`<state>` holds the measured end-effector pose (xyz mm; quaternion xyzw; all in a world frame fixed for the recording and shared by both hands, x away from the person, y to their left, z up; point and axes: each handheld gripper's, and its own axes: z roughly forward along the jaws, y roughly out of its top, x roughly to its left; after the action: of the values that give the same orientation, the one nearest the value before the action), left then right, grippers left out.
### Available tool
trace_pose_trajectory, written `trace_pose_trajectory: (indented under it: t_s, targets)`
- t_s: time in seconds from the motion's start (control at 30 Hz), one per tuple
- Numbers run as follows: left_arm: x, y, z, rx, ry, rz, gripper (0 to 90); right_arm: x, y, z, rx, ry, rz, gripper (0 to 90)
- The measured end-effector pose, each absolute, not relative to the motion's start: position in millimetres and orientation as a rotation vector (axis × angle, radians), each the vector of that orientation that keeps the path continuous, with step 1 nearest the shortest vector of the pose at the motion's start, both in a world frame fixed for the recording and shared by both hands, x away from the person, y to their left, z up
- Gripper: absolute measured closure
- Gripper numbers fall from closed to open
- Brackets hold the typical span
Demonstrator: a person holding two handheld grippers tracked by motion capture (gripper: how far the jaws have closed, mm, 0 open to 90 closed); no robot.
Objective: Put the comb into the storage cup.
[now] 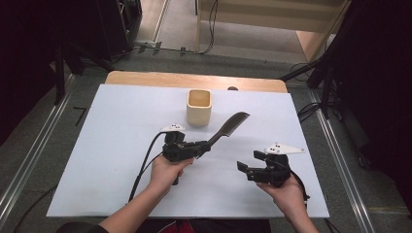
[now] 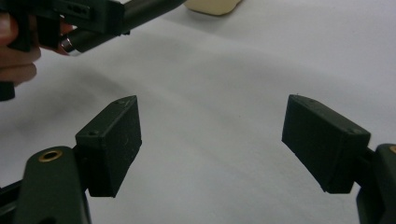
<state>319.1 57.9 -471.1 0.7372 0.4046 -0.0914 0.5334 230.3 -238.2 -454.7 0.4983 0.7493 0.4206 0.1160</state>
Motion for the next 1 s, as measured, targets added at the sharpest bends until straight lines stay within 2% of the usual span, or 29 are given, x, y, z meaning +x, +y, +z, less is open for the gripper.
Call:
trace_pose_trajectory:
  t_s: [0.6, 1.0]
  targets:
    - [317, 27, -481, 1.613, 0.969, -0.18, 73.3, 238, -229, -436, 1.539, 2.084, 1.274, 18.4]
    - [314, 2, -489, 1.549, 0.984, -0.101, 73.3, 251, -218, -424, 1.566, 1.997, 1.288, 18.9]
